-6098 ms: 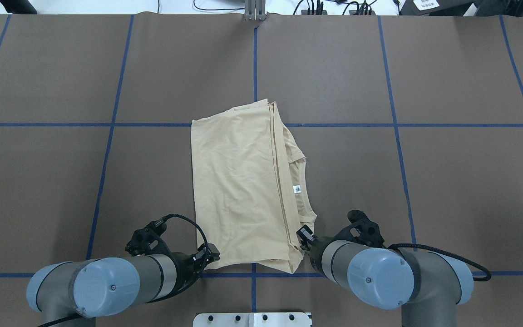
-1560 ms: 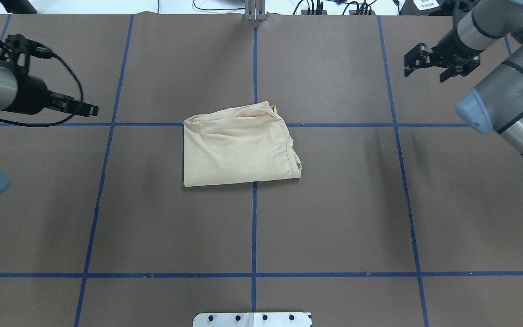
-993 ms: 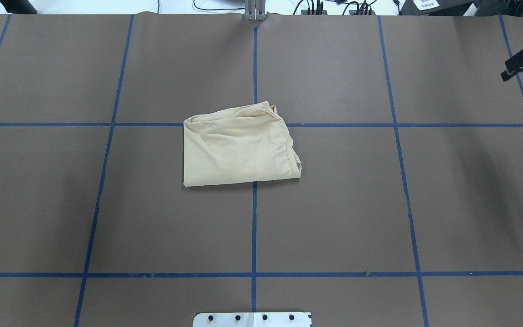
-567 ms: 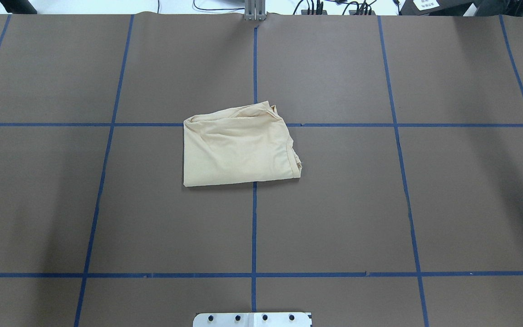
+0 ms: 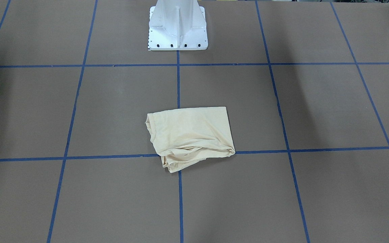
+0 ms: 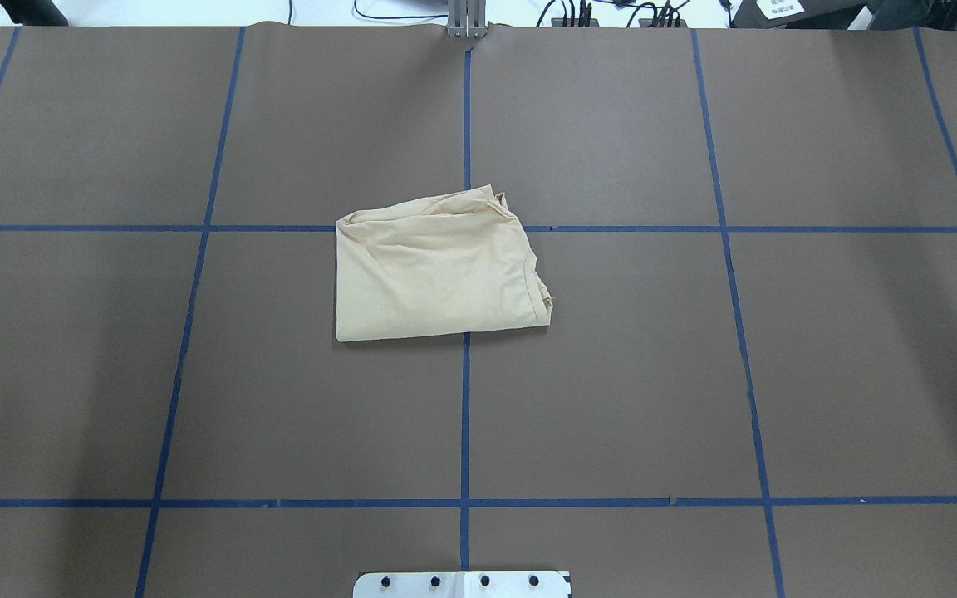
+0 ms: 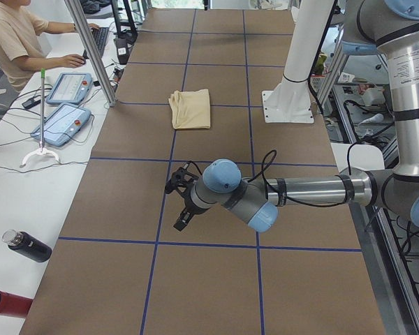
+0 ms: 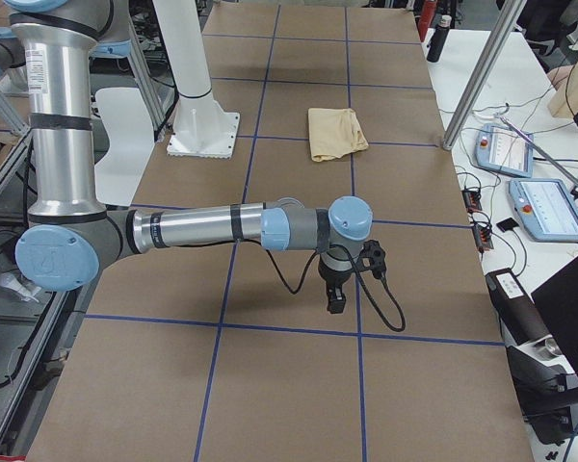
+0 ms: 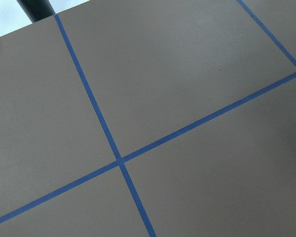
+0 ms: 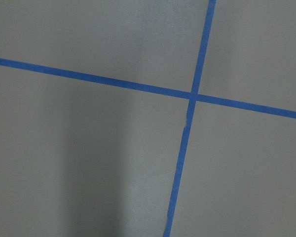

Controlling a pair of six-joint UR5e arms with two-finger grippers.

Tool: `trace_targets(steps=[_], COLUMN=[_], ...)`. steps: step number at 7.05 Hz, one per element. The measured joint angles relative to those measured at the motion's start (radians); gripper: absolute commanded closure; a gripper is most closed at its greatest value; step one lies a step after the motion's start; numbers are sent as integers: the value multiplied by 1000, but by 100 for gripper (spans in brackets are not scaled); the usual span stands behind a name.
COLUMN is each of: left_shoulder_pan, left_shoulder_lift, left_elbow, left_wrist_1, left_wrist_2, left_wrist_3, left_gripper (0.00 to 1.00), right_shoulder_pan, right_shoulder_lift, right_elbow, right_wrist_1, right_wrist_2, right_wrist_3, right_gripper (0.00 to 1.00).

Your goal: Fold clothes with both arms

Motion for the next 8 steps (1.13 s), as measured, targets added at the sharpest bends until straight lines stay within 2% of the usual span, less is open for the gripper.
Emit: trace_targets(steps=[2, 4, 5, 8], left_shoulder_pan=[-1, -12, -17, -18], left_shoulder_lift=[5, 8, 8, 13], left_elbow=[-7, -24, -37, -94], left_wrist_1=[21, 40, 42, 44], left_wrist_2=[-16, -24, -23, -27], left_wrist_3=[-2, -2, -2, -2], left_gripper=[1, 1, 1, 1], right_shoulder_pan=[25, 63, 76, 87], right_shoulder_lift=[-1, -3, -4, -18], right_elbow=[-1, -9, -11, -9], right_wrist_1=[5, 7, 11, 15], right_wrist_2=[28, 123, 141, 133], right_wrist_3=[-1, 4, 4, 1], right_gripper=[0, 0, 0, 0])
